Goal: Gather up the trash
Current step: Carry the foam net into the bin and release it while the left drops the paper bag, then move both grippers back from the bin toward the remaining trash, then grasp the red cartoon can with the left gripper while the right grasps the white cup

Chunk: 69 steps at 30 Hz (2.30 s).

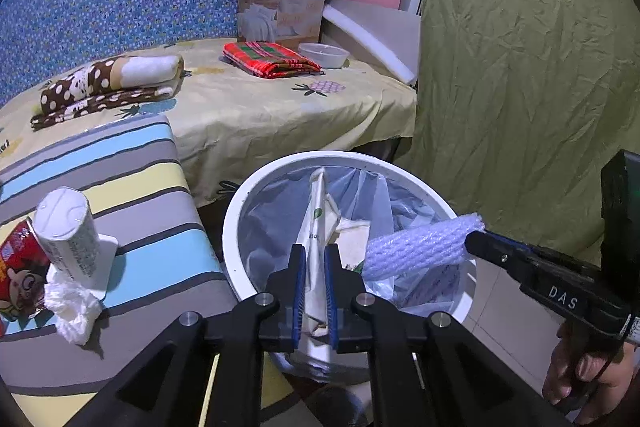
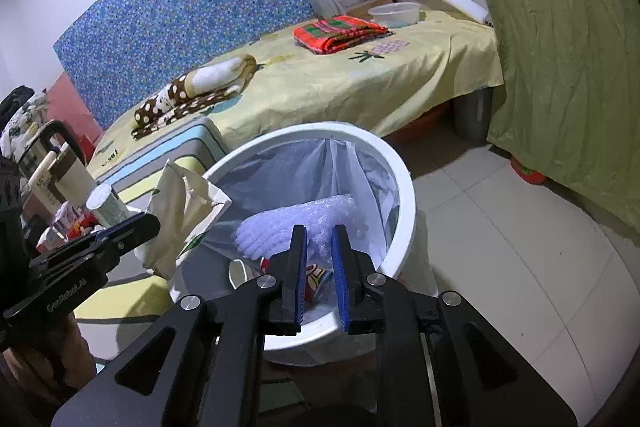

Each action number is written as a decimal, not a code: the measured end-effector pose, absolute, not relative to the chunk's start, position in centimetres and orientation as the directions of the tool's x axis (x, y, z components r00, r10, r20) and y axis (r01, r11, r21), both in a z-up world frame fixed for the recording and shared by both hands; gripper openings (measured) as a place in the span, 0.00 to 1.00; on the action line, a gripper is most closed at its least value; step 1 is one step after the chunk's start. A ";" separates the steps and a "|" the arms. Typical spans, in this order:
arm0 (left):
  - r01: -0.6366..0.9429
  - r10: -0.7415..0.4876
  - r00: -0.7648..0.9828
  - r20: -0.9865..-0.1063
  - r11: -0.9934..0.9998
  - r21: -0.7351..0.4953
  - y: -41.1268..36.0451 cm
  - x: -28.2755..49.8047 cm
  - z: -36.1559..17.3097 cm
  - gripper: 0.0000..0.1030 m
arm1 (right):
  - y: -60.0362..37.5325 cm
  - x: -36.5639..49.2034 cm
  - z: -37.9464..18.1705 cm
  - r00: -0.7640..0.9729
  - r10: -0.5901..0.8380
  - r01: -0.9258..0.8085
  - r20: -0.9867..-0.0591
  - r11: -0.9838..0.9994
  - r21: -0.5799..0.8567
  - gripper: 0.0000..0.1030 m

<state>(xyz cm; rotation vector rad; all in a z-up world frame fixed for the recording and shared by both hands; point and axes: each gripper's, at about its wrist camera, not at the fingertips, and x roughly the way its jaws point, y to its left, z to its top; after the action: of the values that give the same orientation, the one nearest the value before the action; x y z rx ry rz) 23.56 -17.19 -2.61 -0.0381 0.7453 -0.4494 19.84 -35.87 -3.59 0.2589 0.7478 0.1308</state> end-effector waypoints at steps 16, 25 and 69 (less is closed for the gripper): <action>0.333 -0.401 0.671 -0.624 0.914 -0.229 -13.7 21.7 -1.4 0.22 | -34.8 18.7 -2.5 0.733 0.253 -0.084 -0.631 0.955 0.285 0.42; 0.270 -0.332 0.709 -0.623 0.943 -0.195 -10.7 18.1 -1.0 0.22 | -31.6 17.6 -1.8 0.712 0.353 -0.203 -0.607 0.931 0.303 0.42; 0.017 -0.080 0.793 -0.604 0.994 -0.110 4.5 17.9 -0.6 0.44 | -20.9 18.2 -0.9 0.609 0.507 -0.403 -0.610 0.860 0.312 0.59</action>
<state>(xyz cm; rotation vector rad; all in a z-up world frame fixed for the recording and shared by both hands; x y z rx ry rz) 17.86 4.54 -0.60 -0.1006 0.6535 -0.0522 18.23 -20.94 -0.90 0.1487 0.7494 0.5280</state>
